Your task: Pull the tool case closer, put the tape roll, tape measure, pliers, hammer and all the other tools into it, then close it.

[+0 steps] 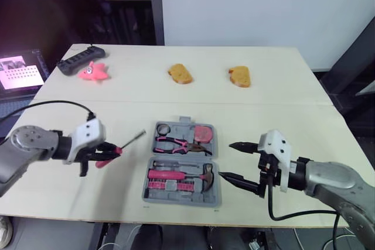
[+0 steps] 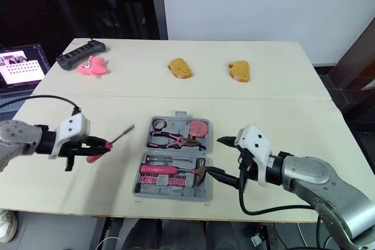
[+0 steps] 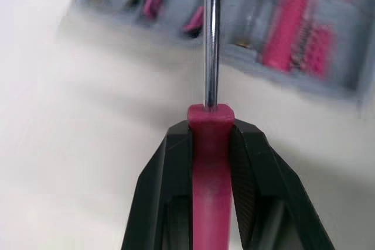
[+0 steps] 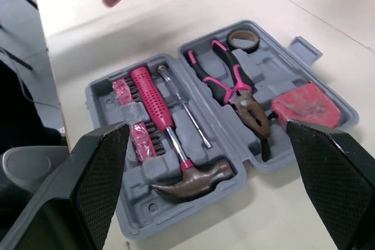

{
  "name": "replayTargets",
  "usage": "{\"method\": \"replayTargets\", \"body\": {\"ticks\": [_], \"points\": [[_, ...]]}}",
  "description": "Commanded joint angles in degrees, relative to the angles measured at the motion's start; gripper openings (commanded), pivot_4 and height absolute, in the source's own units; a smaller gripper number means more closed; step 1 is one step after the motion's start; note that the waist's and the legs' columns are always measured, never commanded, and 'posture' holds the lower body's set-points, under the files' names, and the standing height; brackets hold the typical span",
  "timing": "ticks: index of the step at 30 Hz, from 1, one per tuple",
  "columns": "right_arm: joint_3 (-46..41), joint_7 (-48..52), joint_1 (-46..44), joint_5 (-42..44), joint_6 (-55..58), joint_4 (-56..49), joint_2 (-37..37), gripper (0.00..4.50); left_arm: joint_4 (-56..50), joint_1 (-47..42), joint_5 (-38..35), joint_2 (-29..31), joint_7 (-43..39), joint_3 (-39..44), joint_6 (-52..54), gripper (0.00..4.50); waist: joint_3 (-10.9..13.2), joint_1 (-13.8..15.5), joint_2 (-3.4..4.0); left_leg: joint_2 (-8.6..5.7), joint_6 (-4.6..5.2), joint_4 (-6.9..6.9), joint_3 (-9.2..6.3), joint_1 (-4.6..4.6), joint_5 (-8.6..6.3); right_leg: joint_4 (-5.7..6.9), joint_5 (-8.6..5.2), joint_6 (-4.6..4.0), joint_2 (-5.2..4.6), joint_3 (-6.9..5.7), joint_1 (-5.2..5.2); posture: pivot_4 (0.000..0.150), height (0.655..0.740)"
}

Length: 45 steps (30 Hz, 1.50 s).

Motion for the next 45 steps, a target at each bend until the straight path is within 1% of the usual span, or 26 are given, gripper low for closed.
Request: {"method": "replayTargets", "body": {"ticks": [1, 2, 3, 7, 10, 13, 17, 21, 29, 33, 38, 41, 42, 43, 45], "points": [[-0.2, 0.67, -0.98, -0.26, -1.03, -0.11, -0.31, 4.5, -4.37, 0.01, -13.33, -3.57, 16.86, 9.67, 23.19, 0.32, 0.0, 0.12, 0.0, 0.0, 0.0, 0.0, -0.01, 0.0, 0.0, 0.0, 0.0, 0.0, 0.01, -0.01, 0.0, 0.15, 0.74], [0.11, 0.72, -1.13, -0.47, -1.1, 0.02, -0.24, 4.5, -4.51, 0.28, -17.05, -6.0, 22.49, 12.11, 28.43, 0.32, 0.0, 0.05, -0.01, 0.0, 0.0, 0.01, -0.01, 0.0, 0.0, 0.0, 0.0, 0.0, 0.01, -0.01, 0.0, 0.15, 0.74], [0.4, 0.77, -1.21, -0.72, -1.22, 0.1, -0.18, 4.5, -5.01, 0.64, -18.6, -8.59, 26.86, 14.1, 31.3, 0.32, -0.01, 0.03, 0.0, -0.01, 0.0, 0.0, -0.01, 0.0, 0.0, -0.02, 0.0, 0.0, 0.0, 0.0, 0.0, 0.15, 0.74], [0.3, 0.74, -1.05, -0.56, -1.26, -0.08, 0.21, 4.5, -9.72, 3.16, -19.31, -18.31, 39.84, 18.49, 37.92, 0.32, -0.01, -0.01, -0.01, -0.03, -0.01, -0.01, -0.01, -0.02, 0.0, -0.05, 0.0, -0.01, -0.02, 0.0, -0.03, 0.15, 0.74], [-1.31, 0.23, -0.25, -0.06, -1.77, -0.15, 0.93, 4.5, -14.5, 6.16, -17.65, -25.51, 47.21, 18.29, 40.49, 0.32, -0.02, 0.11, -0.02, -0.04, -0.03, 0.0, -0.01, -0.02, 0.01, -0.05, 0.01, -0.02, -0.03, 0.01, -0.04, 0.15, 0.74], [-3.59, 1.27, 1.21, 0.69, -3.45, -0.5, 1.41, 4.5, -15.61, 8.91, -11.9, -28.28, 50.57, 18.13, 41.02, 0.32, -0.06, 0.21, 0.0, -0.04, -0.06, 0.01, -0.01, 0.01, 0.03, -0.04, 0.02, -0.03, -0.03, 0.01, -0.02, 0.15, 0.74], [-4.39, 2.34, 2.96, -0.19, -5.17, -0.36, 1.29, 4.5, -16.47, 10.99, -8.11, -30.13, 50.46, 16.88, 41.95, 0.32, -0.24, 0.02, 0.17, -0.06, -0.08, -0.04, 0.0, 0.11, 0.04, -0.05, 0.02, -0.05, -0.02, 0.02, 0.04, 0.15, 0.74], [-4.01, 2.77, 2.97, -0.74, -6.12, -0.14, 1.13, 4.5, -16.35, 10.67, -6.25, -32.98, 51.3, 17.04, 44.94, 0.32, -0.46, -0.04, 0.49, -0.06, -0.08, -0.06, 0.02, 0.16, 0.04, -0.05, 0.01, -0.07, -0.01, 0.05, 0.05, 0.15, 0.74], [-2.65, 4.21, 0.69, -0.94, -6.6, 0.61, 0.13, 4.5, -15.74, 8.94, -6.22, -40.86, 52.51, 22.28, 54.46, 0.32, -0.59, -0.04, 0.64, -0.07, -0.08, -0.05, 0.02, 0.16, 0.04, -0.07, 0.0, -0.07, -0.02, 0.06, 0.07, 0.15, 0.74], [-0.78, 5.07, -1.31, -1.94, -6.48, 1.47, -0.49, 4.5, -11.96, 6.66, -5.25, -46.7, 53.06, 26.76, 59.4, 0.32, -0.84, 0.05, 0.84, -0.1, -0.08, -0.04, 0.03, 0.16, 0.04, -0.11, 0.0, -0.07, -0.05, 0.06, 0.11, 0.15, 0.74], [0.07, 4.91, -2.68, -1.96, -6.15, 2.14, -0.44, 4.5, -7.6, 4.28, -0.33, -48.15, 51.02, 26.71, 58.66, 0.32, -1.1, 0.1, 1.2, -0.14, -0.08, -0.07, 0.02, 0.33, 0.04, -0.25, 0.0, -0.06, -0.08, 0.05, 0.35, 0.15, 0.74], [0.26, 4.54, -2.43, -1.95, -5.86, 1.67, -0.34, 4.5, -7.31, 4.02, 1.72, -48.11, 49.1, 25.64, 57.49, 0.32, -1.12, 0.11, 1.24, -0.14, -0.08, -0.2, 0.02, 0.79, 0.03, -0.4, -0.02, -0.07, -0.08, 0.05, 0.76, 0.15, 0.74], [0.2, 4.42, -2.37, -1.89, -5.74, 1.54, -0.31, 4.5, -7.26, 4.03, 2.2, -48.35, 48.64, 25.68, 57.41, 1.35, -1.13, 0.1, 1.24, -0.14, -0.07, -0.23, 0.03, 0.91, 0.02, -0.46, -0.05, -0.12, -0.07, 0.06, 0.89, 0.15, 0.74], [0.14, 4.33, -2.31, -1.87, -5.66, 1.51, -0.28, 4.5, -7.21, 4.07, 2.72, -48.37, 48.12, 25.52, 57.22, 1.63, -1.12, 0.09, 1.19, -0.14, -0.07, -0.22, 0.03, 0.89, 0.02, -0.49, -0.1, -0.22, -0.08, 0.05, 0.88, 0.15, 0.74], [-0.02, 4.19, -2.09, -1.94, -5.56, 1.48, -0.25, 4.5, -7.34, 4.33, 4.02, -48.09, 47.09, 24.92, 56.18, 2.61, -1.16, 0.15, 1.22, -0.14, -0.07, -0.2, 0.02, 0.89, 0.02, -0.54, -0.1, -0.21, -0.08, 0.05, 0.93, 0.15, 0.74]]}}
